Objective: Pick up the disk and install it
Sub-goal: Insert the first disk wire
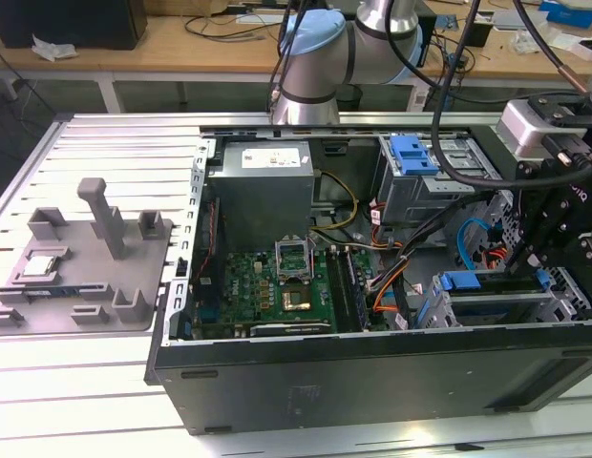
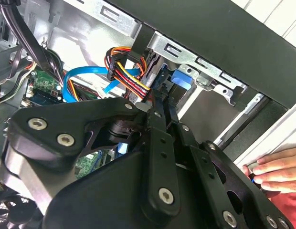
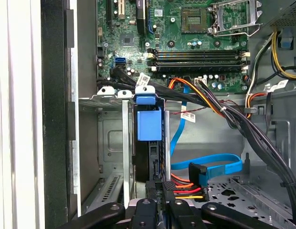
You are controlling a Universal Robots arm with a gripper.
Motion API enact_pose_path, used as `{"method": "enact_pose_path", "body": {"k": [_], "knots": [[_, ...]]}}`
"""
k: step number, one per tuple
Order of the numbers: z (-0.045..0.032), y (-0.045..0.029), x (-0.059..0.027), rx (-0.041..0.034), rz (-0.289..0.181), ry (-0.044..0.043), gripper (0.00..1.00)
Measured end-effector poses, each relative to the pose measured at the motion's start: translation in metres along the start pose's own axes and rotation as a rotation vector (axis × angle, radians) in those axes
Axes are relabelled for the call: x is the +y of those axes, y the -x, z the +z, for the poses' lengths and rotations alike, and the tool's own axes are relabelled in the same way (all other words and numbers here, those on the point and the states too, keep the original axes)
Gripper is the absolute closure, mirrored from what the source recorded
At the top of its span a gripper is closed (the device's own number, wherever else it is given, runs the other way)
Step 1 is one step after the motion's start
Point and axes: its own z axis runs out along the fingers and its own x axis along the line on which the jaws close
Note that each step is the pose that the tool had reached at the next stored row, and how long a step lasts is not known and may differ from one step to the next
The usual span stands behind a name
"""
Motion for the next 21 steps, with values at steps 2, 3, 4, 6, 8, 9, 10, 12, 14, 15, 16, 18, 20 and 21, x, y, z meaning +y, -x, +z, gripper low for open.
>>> {"method": "enact_pose_path", "body": {"k": [2, 3, 4, 6, 8, 9, 10, 12, 14, 15, 16, 18, 20, 21], "knots": [[0.0, 0.0, 0.0, -0.0001, 0.0, 0.0, 0.84], [0.0, 0.0, 0.0, -0.0001, 0.0, 0.0, 0.84], [0.0, 0.0, 0.0, -0.0002, 0.0, 0.0, 0.84], [-0.0015, 0.0, 0.0, -0.0002, 0.0, 0.0, 0.84], [-0.0021, 0.0, 0.0, -0.0001, 0.0, 0.0, 0.84], [-0.0022, 0.0001, 0.0001, 0.0, 0.0, 0.0, 0.84], [-0.0022, 0.0001, 0.0001, 0.0, 0.0, 0.0, 0.84], [-0.0021, 0.0002, 0.0, -0.0001, 0.0, 0.0, 0.84], [-0.0021, 0.0004, 0.0001, -0.0001, 0.0, 0.0, 0.84], [-0.002, 0.0004, 0.0001, -0.0001, 0.0, -0.0001, 0.84], [-0.0019, 0.0005, 0.0001, 0.0, 0.0, 0.0, 0.84], [-0.0012, 0.0004, 0.0, 0.0, 0.0, 0.0, 0.84], [-0.0005, 0.0004, 0.0, 0.0001, 0.0, 0.0, 0.84], [-0.0002, 0.0005, 0.0, 0.0, 0.0, -0.0001, 0.84]]}}
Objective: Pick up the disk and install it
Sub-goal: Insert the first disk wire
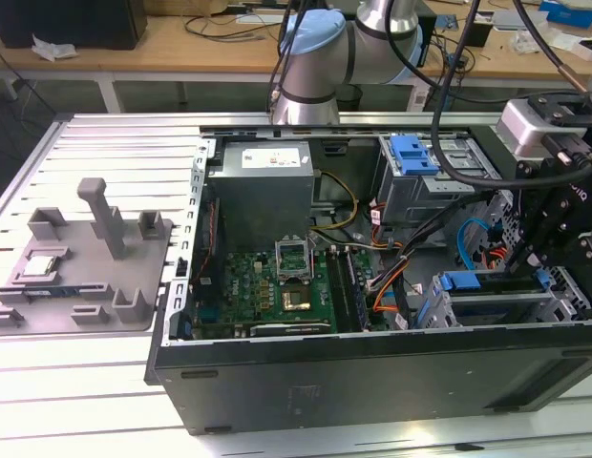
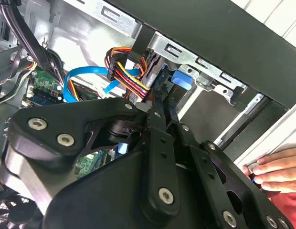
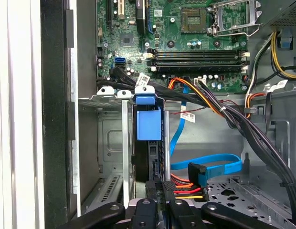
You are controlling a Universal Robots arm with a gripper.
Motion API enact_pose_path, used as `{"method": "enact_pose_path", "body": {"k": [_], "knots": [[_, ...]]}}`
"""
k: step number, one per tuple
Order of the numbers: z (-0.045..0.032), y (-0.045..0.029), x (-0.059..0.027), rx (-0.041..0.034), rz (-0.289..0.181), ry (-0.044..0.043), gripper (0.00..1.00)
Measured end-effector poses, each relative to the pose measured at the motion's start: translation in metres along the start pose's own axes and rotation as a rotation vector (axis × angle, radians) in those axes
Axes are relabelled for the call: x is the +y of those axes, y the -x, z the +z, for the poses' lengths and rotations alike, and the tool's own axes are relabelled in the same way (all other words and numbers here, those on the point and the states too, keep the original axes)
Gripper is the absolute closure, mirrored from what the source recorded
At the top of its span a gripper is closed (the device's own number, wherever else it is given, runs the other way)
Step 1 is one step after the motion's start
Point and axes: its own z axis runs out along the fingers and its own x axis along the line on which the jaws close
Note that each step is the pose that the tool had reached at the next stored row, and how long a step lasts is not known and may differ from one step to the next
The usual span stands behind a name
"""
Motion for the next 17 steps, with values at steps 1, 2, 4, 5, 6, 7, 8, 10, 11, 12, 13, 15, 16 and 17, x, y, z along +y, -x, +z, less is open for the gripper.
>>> {"method": "enact_pose_path", "body": {"k": [1, 2, 4, 5, 6, 7, 8, 10, 11, 12, 13, 15, 16, 17], "knots": [[0.0002, 0.0, 0.0, -0.0001, 0.0, 0.0001, 0.84], [0.0003, 0.0, 0.0, -0.0001, 0.0, 0.0001, 0.84], [0.0009, 0.0, 0.0, 0.0, 0.0, 0.0001, 0.84], [0.0013, 0.0, 0.0, 0.0, 0.0, 0.0001, 0.84], [0.0016, 0.0, 0.0, 0.0001, 0.0, 0.0001, 0.84], [0.002, 0.0, -0.0001, 0.0, 0.0, 0.0001, 0.84], [0.0026, 0.0, 0.0, -0.0001, 0.0, 0.0001, 0.84], [0.0038, 0.0001, -0.0001, 0.0001, 0.0, 0.0001, 0.84], [0.0041, 0.0001, -0.0001, 0.0, 0.0, 0.0001, 0.84], [0.0043, 0.0001, -0.0001, 0.0, 0.0, 0.0, 0.84], [0.0045, 0.0001, -0.0001, -0.0002, 0.0, 0.0001, 0.84], [0.0047, 0.0, -0.0001, 0.0001, 0.0, 0.0001, 0.84], [0.0047, 0.0, -0.0001, 0.0001, 0.0, 0.0001, 0.84], [0.0047, 0.0001, -0.0001, 0.0001, 0.0, 0.0001, 0.84]]}}
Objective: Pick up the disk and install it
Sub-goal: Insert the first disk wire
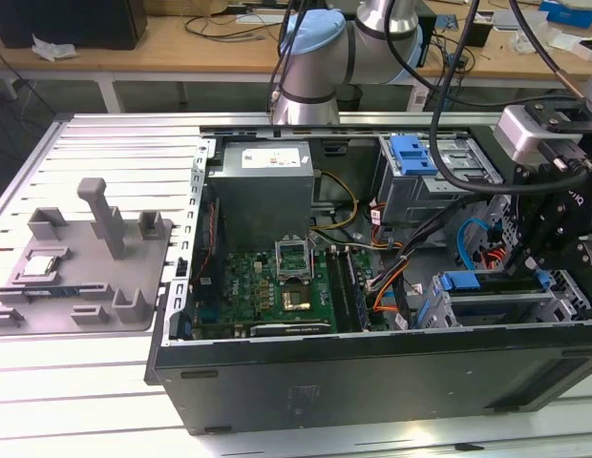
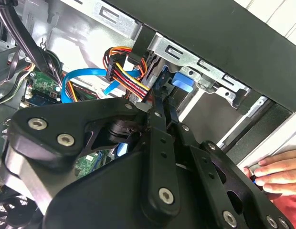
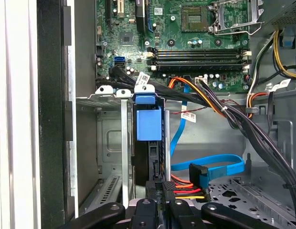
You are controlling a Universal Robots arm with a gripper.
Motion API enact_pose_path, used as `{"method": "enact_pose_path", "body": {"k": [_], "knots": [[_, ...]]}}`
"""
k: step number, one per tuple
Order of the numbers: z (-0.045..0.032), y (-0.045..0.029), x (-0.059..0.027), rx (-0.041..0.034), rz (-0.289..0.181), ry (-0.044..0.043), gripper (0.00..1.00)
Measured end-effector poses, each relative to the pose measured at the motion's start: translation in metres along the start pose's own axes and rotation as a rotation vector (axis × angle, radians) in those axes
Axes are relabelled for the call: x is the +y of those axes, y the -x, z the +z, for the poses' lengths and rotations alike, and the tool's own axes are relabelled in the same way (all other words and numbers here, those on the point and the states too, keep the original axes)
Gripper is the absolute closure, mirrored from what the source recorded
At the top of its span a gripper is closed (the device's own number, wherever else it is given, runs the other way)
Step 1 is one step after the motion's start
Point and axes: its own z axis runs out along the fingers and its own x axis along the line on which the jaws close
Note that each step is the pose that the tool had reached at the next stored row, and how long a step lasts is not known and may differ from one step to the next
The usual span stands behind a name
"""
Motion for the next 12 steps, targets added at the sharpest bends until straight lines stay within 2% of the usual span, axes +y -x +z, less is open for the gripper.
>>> {"method": "enact_pose_path", "body": {"k": [9, 12], "knots": [[0.0006, 0.0, 0.0006, -0.0005, 0.0, 0.0001, 0.83], [-0.0005, 0.0, 0.0007, -0.0001, 0.0, 0.0, 0.64]]}}
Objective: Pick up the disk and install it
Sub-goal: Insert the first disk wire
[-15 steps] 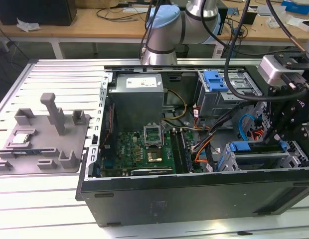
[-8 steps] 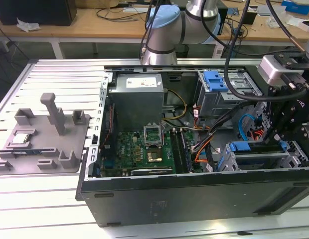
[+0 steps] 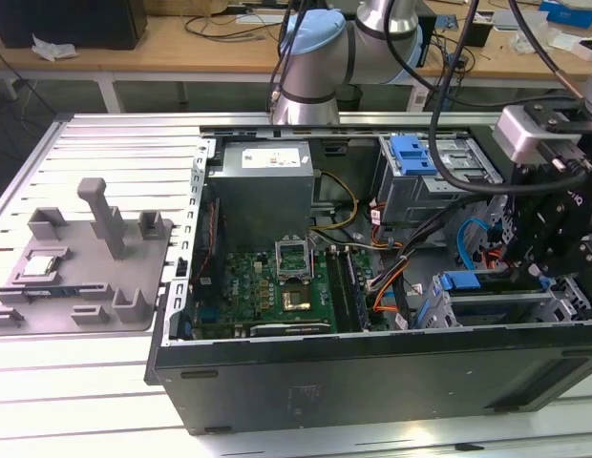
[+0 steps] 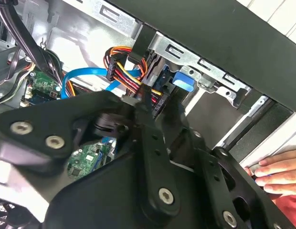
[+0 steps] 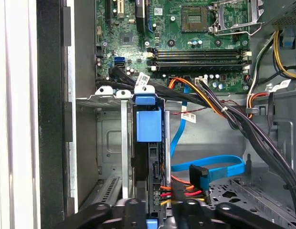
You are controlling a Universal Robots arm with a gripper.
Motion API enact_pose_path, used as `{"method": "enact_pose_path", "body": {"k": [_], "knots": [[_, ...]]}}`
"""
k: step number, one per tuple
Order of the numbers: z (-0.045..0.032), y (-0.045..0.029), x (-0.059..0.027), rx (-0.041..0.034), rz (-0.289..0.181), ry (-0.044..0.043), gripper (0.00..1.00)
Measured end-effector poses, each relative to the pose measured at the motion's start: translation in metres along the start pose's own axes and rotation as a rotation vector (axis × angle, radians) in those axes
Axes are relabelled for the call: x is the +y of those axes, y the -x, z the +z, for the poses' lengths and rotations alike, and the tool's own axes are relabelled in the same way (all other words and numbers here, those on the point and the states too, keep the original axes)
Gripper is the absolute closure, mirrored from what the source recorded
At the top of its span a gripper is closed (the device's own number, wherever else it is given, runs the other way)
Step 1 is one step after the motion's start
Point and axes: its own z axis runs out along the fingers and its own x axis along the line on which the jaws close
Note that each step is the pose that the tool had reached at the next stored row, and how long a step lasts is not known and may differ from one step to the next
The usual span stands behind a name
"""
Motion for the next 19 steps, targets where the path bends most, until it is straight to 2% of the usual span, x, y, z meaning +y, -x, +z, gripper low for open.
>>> {"method": "enact_pose_path", "body": {"k": [1, 2, 3, 6, 9, 10, 12, 14, 16, 18, 19], "knots": [[-0.0008, 0.0, 0.0, 0.0002, 0.0, 0.0, 0.58], [-0.0011, 0.0001, 0.0, 0.0005, 0.0, 0.0, 0.58], [-0.0014, 0.0, 0.0, 0.0033, 0.0, -0.0001, 0.52], [-0.0045, 0.0001, 0.0012, 0.0049, 0.0, -0.0001, 0.52], [-0.0146, 0.0019, 0.0061, 0.0073, 0.0, -0.0035, 0.52], [-0.0198, 0.0061, 0.0065, 0.0085, 0.0, -0.0052, 0.52], [-0.0221, 0.013, 0.0068, 0.0093, 0.001, -0.0064, 0.52], [-0.0244, 0.029, 0.0071, 0.0118, 0.001, -0.0072, 0.52], [-0.0278, 0.0435, 0.0075, 0.0238, 0.001, -0.0075, 0.52], [-0.0299, 0.0569, 0.0079, 0.0449, 0.001, -0.008, 0.52], [-0.03, 0.058, 0.0079, 0.053, 0.001, -0.0082, 0.52]]}}
